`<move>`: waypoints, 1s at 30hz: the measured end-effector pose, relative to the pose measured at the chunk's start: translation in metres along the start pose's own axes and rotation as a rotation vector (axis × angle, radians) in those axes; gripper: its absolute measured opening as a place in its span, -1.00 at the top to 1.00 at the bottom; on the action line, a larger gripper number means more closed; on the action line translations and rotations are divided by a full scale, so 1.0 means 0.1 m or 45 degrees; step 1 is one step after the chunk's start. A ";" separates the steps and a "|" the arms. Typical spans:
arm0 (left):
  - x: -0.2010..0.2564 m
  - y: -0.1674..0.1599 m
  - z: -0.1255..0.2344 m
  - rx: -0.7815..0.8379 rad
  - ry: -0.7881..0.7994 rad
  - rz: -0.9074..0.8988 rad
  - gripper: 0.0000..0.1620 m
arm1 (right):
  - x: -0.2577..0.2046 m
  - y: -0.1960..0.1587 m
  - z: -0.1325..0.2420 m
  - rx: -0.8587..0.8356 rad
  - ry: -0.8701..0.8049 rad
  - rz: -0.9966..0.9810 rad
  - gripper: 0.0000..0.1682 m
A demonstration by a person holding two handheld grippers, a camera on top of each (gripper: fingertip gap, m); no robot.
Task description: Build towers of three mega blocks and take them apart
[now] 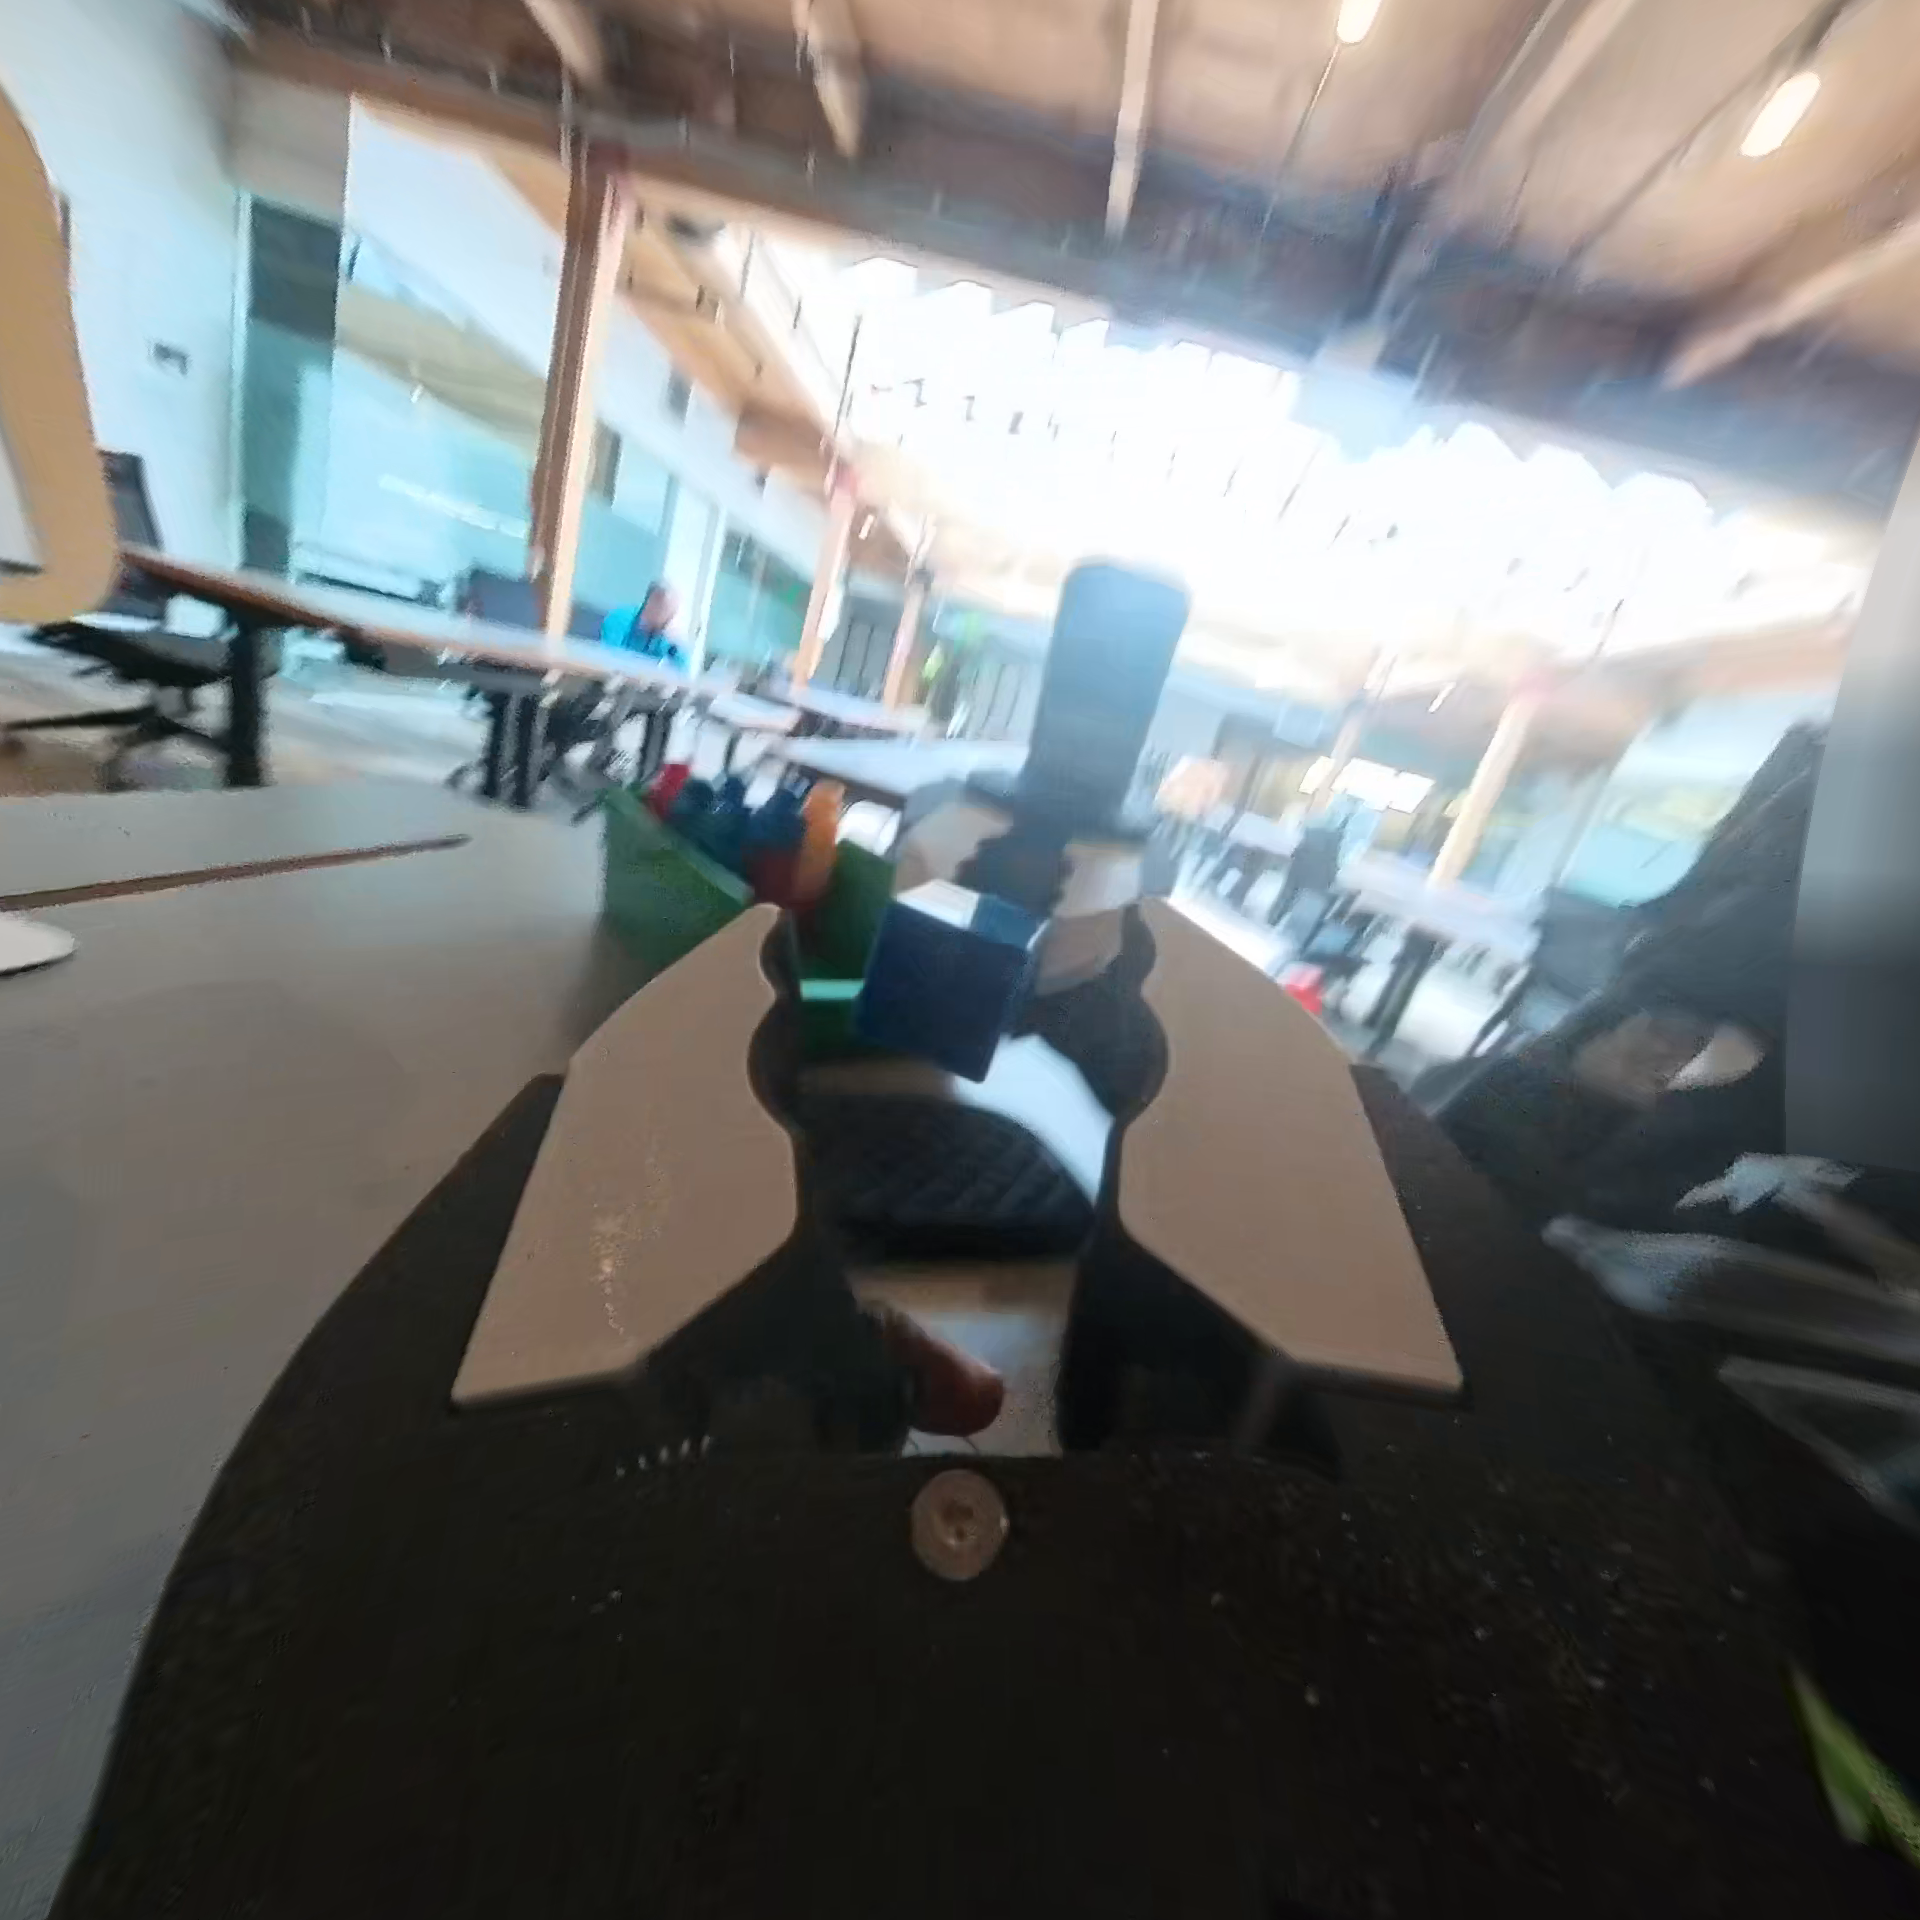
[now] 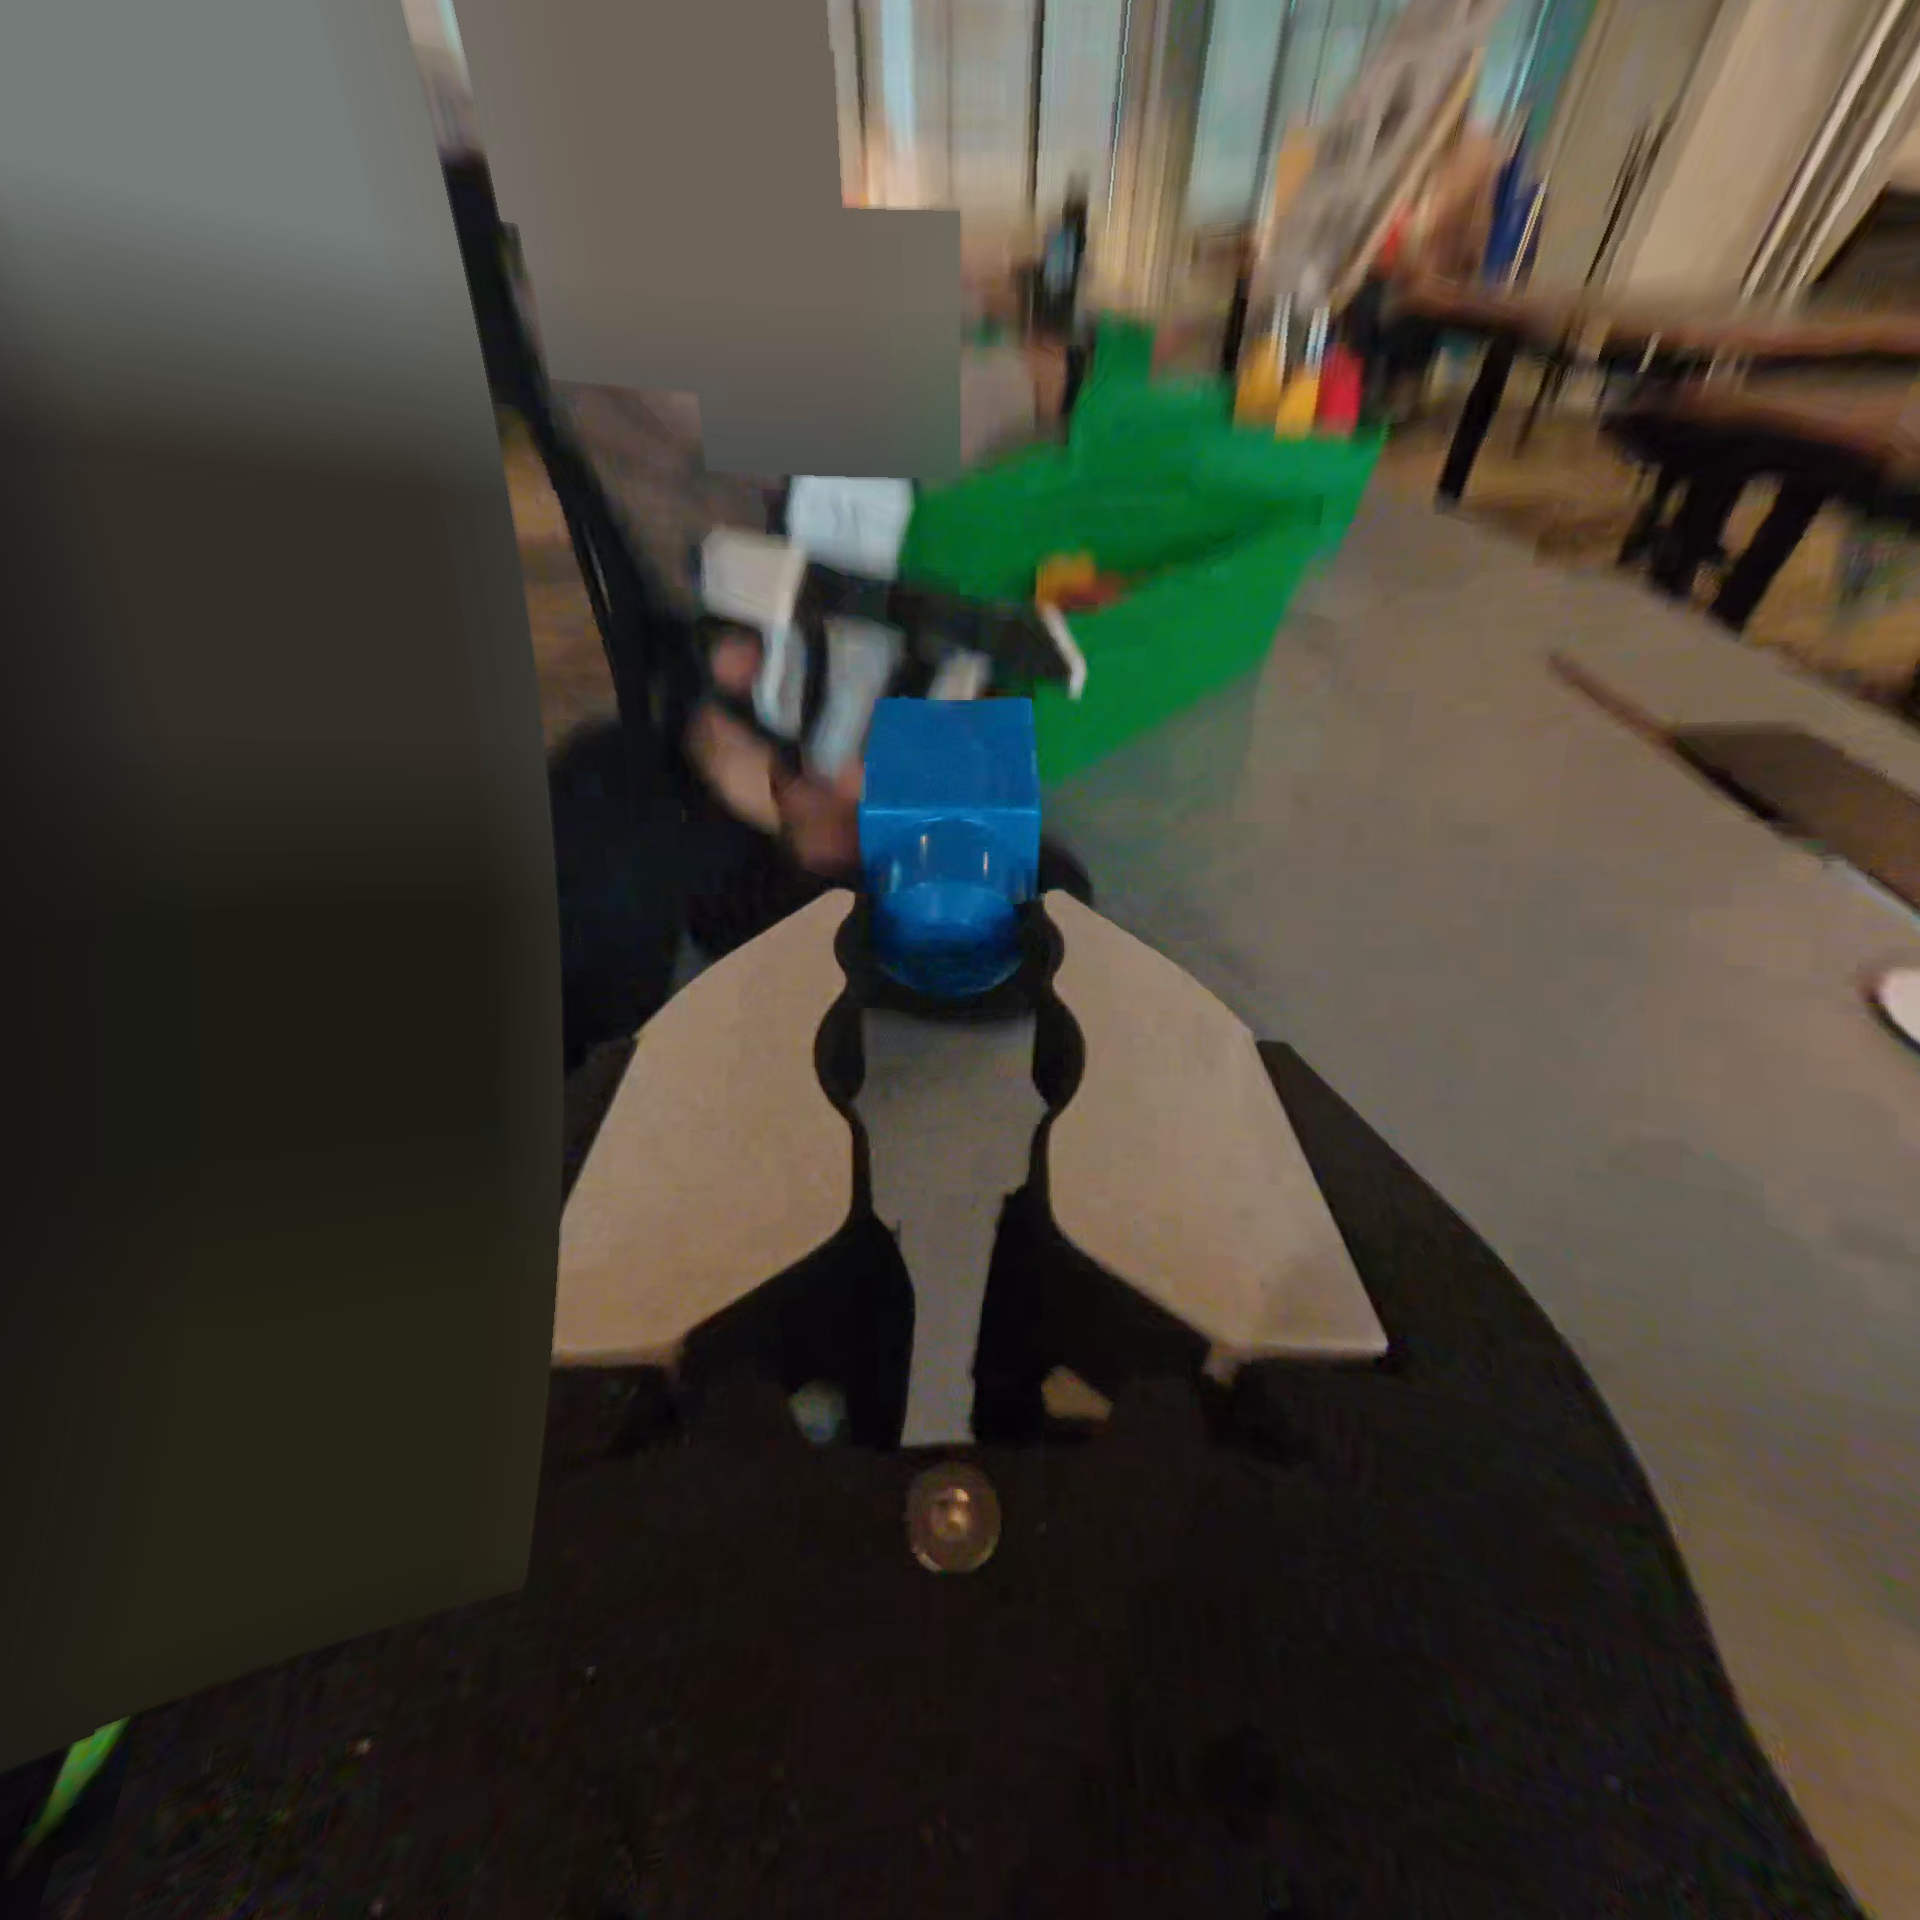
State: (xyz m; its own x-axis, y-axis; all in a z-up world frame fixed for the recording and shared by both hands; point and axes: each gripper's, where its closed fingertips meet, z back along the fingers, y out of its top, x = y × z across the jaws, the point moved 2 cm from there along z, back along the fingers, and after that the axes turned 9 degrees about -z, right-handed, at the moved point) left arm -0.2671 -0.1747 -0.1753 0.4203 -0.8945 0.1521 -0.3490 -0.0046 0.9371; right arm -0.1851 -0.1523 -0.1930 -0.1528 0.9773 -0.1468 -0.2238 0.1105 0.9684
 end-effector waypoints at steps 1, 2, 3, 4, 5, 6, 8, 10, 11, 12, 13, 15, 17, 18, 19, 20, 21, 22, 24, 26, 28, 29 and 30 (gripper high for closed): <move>-0.04 -0.02 0.07 -0.104 0.033 -0.078 0.26 | 0.04 -0.07 0.02 -0.172 -0.034 0.036 0.66; -0.10 -0.03 0.14 -0.205 0.086 -0.172 0.25 | 0.09 -0.15 0.04 -0.348 -0.066 0.061 0.66; -0.17 -0.05 0.23 -0.298 0.142 -0.269 0.25 | 0.15 -0.23 0.05 -0.520 -0.094 0.076 0.67; -0.23 -0.06 0.31 -0.385 0.189 -0.354 0.25 | 0.21 -0.29 0.07 -0.682 -0.121 0.090 0.67; -0.28 -0.08 0.39 -0.465 0.229 -0.420 0.24 | 0.27 -0.36 0.07 -0.834 -0.137 0.103 0.67; -0.33 -0.10 0.46 -0.526 0.257 -0.462 0.25 | 0.32 -0.40 0.06 -0.960 -0.150 0.113 0.66; -0.39 -0.17 0.58 -0.612 0.278 -0.484 0.26 | 0.40 -0.47 0.01 -1.178 -0.153 0.109 0.66; -0.45 -0.25 0.68 -0.665 0.305 -0.486 0.27 | 0.45 -0.54 -0.06 -1.359 -0.154 0.130 0.66; -0.47 -0.29 0.72 -0.668 0.310 -0.486 0.28 | 0.48 -0.57 -0.10 -1.441 -0.151 0.145 0.66; -0.49 -0.33 0.75 -0.665 0.305 -0.476 0.29 | 0.49 -0.61 -0.15 -1.513 -0.145 0.162 0.66; -0.49 -0.36 0.77 -0.672 0.304 -0.454 0.30 | 0.51 -0.64 -0.20 -1.573 -0.141 0.177 0.66; -0.47 -0.38 0.80 -0.684 0.306 -0.467 0.30 | 0.54 -0.70 -0.28 -1.684 -0.138 0.191 0.66; -0.42 -0.38 0.79 -0.650 0.279 -0.489 0.32 | 0.57 -0.74 -0.35 -1.758 -0.146 0.209 0.66; -0.41 -0.40 0.79 -0.655 0.267 -0.475 0.32 | 0.58 -0.74 -0.37 -1.786 -0.159 0.217 0.66; -0.42 -0.43 0.79 -0.672 0.265 -0.462 0.32 | 0.60 -0.75 -0.38 -1.819 -0.173 0.214 0.66; -0.43 -0.46 0.79 -0.696 0.267 -0.458 0.32 | 0.62 -0.76 -0.38 -1.852 -0.188 0.209 0.66; -0.42 -0.49 0.79 -0.719 0.265 -0.464 0.32 | 0.64 -0.77 -0.39 -1.875 -0.200 0.203 0.66; -0.41 -0.52 0.79 -0.736 0.256 -0.475 0.32 | 0.65 -0.78 -0.40 -1.886 -0.208 0.192 0.66; -0.40 -0.55 0.79 -0.752 0.242 -0.496 0.32 | 0.68 -0.81 -0.42 -1.903 -0.215 0.170 0.66; -0.41 -0.56 0.79 -0.764 0.250 -0.496 0.31 | 0.70 -0.83 -0.43 -1.912 -0.227 0.159 0.66; -0.42 -0.57 0.80 -0.769 0.259 -0.493 0.31 | 0.72 -0.86 -0.43 -1.924 -0.229 0.136 0.66; -0.42 -0.56 0.79 -0.764 0.258 -0.496 0.31 | 0.73 -0.87 -0.43 -1.931 -0.224 0.125 0.66; -0.41 -0.55 0.79 -0.758 0.255 -0.500 0.31 | 0.73 -0.88 -0.42 -1.939 -0.221 0.117 0.66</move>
State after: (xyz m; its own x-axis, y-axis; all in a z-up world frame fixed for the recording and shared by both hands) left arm -0.3311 -0.1729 -0.2581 0.5856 -0.7777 -0.2286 0.3478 -0.0136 0.9375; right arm -0.2168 -0.0980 -0.2978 -0.1344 0.9905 0.0298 -0.9784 -0.1279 -0.1623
